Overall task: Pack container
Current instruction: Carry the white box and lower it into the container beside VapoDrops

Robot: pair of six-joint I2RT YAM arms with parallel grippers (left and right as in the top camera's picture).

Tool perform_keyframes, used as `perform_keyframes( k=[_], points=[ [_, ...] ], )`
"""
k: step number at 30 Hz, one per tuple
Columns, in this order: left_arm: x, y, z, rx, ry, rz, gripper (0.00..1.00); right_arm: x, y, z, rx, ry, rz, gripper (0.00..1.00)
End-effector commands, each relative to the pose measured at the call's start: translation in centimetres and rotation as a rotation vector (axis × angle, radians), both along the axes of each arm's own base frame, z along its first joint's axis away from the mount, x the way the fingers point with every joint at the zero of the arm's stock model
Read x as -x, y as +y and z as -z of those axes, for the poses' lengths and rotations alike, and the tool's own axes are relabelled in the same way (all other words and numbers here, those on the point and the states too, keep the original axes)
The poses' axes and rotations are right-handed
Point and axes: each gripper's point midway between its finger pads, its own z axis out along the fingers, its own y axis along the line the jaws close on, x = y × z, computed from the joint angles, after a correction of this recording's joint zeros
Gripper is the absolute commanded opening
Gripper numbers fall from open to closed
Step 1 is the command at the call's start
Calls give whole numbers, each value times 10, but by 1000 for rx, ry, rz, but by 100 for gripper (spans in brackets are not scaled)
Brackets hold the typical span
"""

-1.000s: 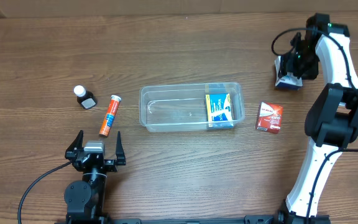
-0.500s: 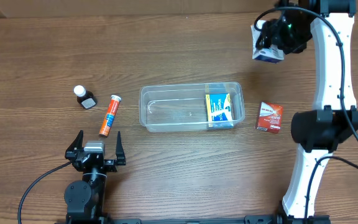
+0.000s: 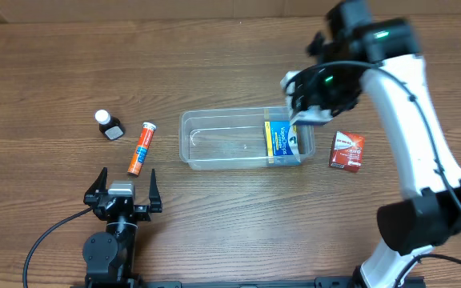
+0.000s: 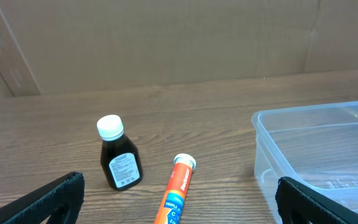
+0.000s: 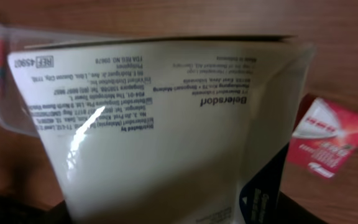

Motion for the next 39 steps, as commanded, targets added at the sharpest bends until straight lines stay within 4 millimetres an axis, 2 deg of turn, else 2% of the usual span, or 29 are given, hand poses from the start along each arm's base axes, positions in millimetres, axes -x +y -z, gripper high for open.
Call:
perform_keyframes(
  k=[1,5,9,14,17,19,23,29,30,34,35,39],
  points=[
    [0,0,0,-15,-7,6,100,12,13,30,40,50,31,68],
    [0,0,0,-15,-7,6,100,14,21,58,72,55,73,68],
    [0,0,0,-15,-7,6,100,9,13,78,179,15,134,67],
    [0,0,0,-15,-7,6,100,3,14,91,178,-12,135,67],
    [0,0,0,-15,-7,6,100,7,10,100,196,-1,135,68],
    [0,0,0,-15,-7,6,100,8,10,101,197,1,131,68],
    [0,0,0,-15,-7,6,100,8,10,101,197,0,125,85],
    [0,0,0,-15,-7,6,100,5,11,100,192,-12,125,86],
    [0,0,0,-15,-7,6,100,5,11,100,191,-14,126,84],
    [0,0,0,-15,-7,6,100,4,12,100,189,-17,126,42],
    [0,0,0,-15,-7,6,100,4,12,100,189,-17,126,35],
    [0,0,0,-15,-7,6,100,2,13,100,185,-22,129,21]
  ],
)
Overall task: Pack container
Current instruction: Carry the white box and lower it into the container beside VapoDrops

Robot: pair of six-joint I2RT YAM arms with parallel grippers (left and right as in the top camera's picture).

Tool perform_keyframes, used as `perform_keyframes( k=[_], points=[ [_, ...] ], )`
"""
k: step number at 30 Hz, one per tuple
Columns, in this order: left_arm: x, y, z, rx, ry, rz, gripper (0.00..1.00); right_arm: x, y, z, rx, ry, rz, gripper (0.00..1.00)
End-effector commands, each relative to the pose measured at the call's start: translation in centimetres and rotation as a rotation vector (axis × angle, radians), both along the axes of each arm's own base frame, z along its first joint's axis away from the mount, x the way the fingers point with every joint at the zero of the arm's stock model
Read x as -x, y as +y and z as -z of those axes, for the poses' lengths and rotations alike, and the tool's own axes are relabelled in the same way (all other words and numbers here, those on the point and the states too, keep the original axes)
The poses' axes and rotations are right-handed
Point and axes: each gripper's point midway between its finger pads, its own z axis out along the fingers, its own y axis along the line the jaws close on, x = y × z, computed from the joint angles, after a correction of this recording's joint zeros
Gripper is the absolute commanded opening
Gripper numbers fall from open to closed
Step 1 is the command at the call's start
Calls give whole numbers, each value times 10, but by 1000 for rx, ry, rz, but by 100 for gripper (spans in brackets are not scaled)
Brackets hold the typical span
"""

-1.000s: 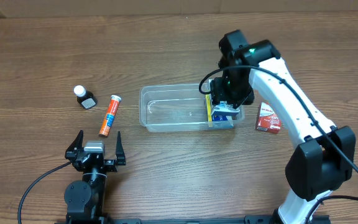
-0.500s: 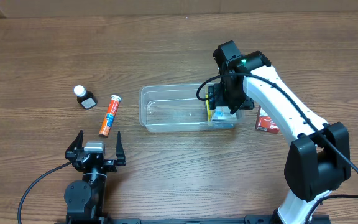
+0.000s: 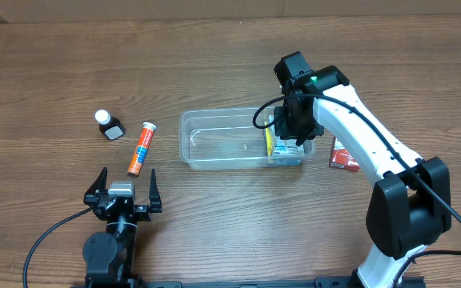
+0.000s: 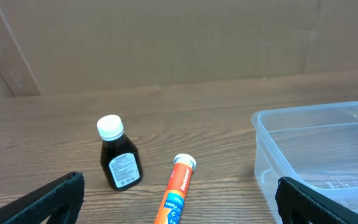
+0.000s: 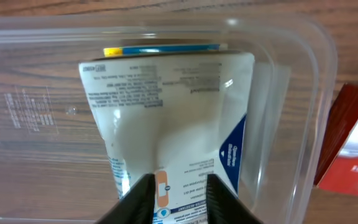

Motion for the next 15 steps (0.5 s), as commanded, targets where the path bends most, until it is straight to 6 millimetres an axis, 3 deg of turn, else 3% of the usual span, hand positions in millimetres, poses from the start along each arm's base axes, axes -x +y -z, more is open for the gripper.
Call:
perform_keyframes(
  k=[1,9,15],
  points=[
    [0,0,0,-15,-7,6,100,-2,1,-6,-4,-25,1,20],
    [0,0,0,-15,-7,6,100,-3,11,-1,-57,-11,-4,15],
    [0,0,0,-15,-7,6,100,8,16,34,-86,40,-10,15]
  ],
)
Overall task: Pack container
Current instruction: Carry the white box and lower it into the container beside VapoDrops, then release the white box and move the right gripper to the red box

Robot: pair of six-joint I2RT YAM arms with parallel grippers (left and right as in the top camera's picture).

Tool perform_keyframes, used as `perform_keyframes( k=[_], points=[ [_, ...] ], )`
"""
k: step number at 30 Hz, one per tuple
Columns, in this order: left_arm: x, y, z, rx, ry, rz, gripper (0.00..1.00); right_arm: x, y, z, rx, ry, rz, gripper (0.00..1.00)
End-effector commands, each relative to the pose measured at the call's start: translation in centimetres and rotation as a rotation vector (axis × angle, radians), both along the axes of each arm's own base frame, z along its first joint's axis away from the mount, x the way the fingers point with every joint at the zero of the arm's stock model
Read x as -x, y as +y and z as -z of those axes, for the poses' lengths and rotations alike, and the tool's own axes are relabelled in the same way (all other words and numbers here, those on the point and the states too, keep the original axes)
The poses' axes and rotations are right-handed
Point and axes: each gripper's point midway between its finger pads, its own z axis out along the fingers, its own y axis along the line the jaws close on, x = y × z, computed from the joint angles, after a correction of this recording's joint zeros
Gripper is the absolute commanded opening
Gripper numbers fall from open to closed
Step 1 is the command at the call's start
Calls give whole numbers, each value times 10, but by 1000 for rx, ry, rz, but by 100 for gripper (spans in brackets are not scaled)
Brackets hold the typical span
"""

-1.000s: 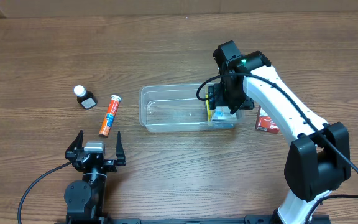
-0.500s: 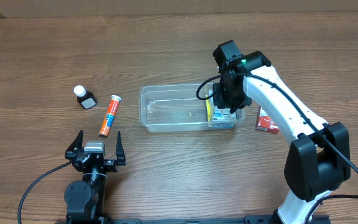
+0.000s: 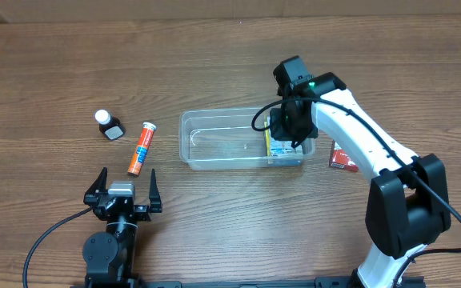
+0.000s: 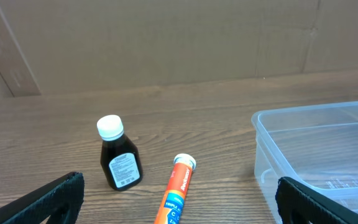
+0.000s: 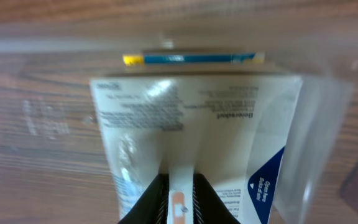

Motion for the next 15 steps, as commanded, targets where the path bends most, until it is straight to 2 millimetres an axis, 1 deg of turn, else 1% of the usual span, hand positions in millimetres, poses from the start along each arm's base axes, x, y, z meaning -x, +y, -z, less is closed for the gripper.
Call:
perform_keyframes(
  k=[1,6,8,10,12,15],
  points=[
    [0,0,0,-15,-7,6,100,9,2,15,-6,43,-9,15],
    [0,0,0,-15,-7,6,100,5,0,14,5,25,-19,15],
    [0,0,0,-15,-7,6,100,1,2,6,0,10,-32,16],
    [0,0,0,-15,-7,6,100,-6,4,-11,-2,-14,-57,18],
    [0,0,0,-15,-7,6,100,-15,4,-33,8,-48,-59,20],
    [0,0,0,-15,-7,6,100,-22,6,-60,5,-82,-76,25]
  ],
)
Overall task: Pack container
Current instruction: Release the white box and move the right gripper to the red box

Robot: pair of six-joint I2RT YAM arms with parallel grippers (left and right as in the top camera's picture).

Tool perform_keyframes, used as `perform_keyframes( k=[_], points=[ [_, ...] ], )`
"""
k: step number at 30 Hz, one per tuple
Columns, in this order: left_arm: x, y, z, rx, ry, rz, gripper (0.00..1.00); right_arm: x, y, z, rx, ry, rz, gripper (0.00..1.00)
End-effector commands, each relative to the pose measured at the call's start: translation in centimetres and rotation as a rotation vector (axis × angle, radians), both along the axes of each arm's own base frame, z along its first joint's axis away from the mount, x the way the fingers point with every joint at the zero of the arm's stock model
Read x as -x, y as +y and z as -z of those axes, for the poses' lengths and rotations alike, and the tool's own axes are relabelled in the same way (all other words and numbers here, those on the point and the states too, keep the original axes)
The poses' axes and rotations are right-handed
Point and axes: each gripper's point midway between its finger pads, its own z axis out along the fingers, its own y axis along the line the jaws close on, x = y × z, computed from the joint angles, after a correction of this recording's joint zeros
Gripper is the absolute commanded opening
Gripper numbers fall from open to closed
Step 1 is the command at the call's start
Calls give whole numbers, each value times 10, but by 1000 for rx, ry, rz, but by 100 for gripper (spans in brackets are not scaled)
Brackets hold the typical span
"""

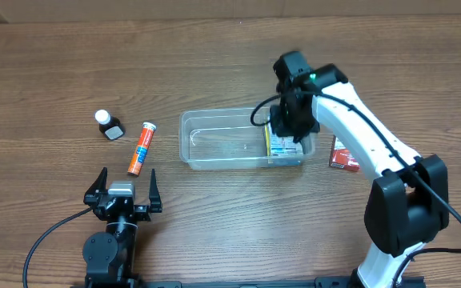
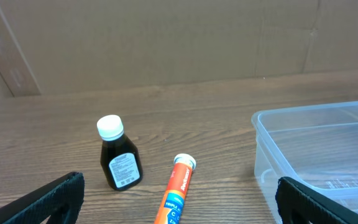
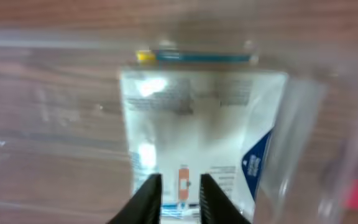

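Note:
The clear plastic container [image 1: 222,140] lies mid-table. A white and blue pouch [image 1: 285,149] rests in its right end, also filling the blurred right wrist view [image 3: 197,130]. My right gripper [image 1: 288,126] hangs just above the pouch, its fingers [image 3: 149,200] a little apart and holding nothing. A brown bottle with a white cap [image 1: 110,125] and an orange tube [image 1: 142,148] lie left of the container, seen closer as the bottle [image 2: 120,163] and the tube [image 2: 178,190]. My left gripper [image 1: 123,192] sits open near the front edge, behind the tube.
A red box [image 1: 346,153] lies on the table right of the container, just beyond my right arm. The container's left end [image 2: 319,152] is bare. A cardboard wall stands behind the table in the left wrist view.
My right gripper's fingers stand slightly wider apart and it has shifted a little over the pouch. The pouch stays in the container. The left arm has not moved.
My right gripper first held the pouch above the container's right end. Then the pouch lay in the container with the fingers apart over it. The fingers then narrowed close over the pouch, and now they are wider again. The left side never changed.

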Motion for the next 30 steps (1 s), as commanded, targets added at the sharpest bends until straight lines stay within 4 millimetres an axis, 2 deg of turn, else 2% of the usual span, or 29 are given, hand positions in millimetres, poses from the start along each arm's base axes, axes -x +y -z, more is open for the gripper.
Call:
perform_keyframes(
  k=[1,4,6,7,8,9,11,13,16,18,20,23,25,30],
  points=[
    [0,0,0,-15,-7,6,100,-18,3,-39,-1,-85,-26,26],
    [0,0,0,-15,-7,6,100,-16,-14,-58,49,-77,-1,35],
    [0,0,0,-15,-7,6,100,-11,-34,-66,81,-50,36,47],
    [0,0,0,-15,-7,6,100,-8,-48,-70,101,-36,63,50],
    [0,0,0,-15,-7,6,100,-2,-73,-76,128,-16,113,58],
    [0,0,0,-15,-7,6,100,1,-85,-80,138,-5,140,61],
    [0,0,0,-15,-7,6,100,10,-113,-89,142,15,211,67],
    [0,0,0,-15,-7,6,100,17,-132,-94,144,30,260,70],
    [0,0,0,-15,-7,6,100,18,-150,-93,147,41,294,77],
    [0,0,0,-15,-7,6,100,15,-156,-84,146,40,310,82],
    [0,0,0,-15,-7,6,100,11,-163,-65,145,43,329,86],
    [0,0,0,-15,-7,6,100,9,-170,-37,114,54,349,87],
    [0,0,0,-15,-7,6,100,8,-170,-26,96,55,337,87],
    [0,0,0,-15,-7,6,100,19,-170,19,92,84,338,91]
  ],
)
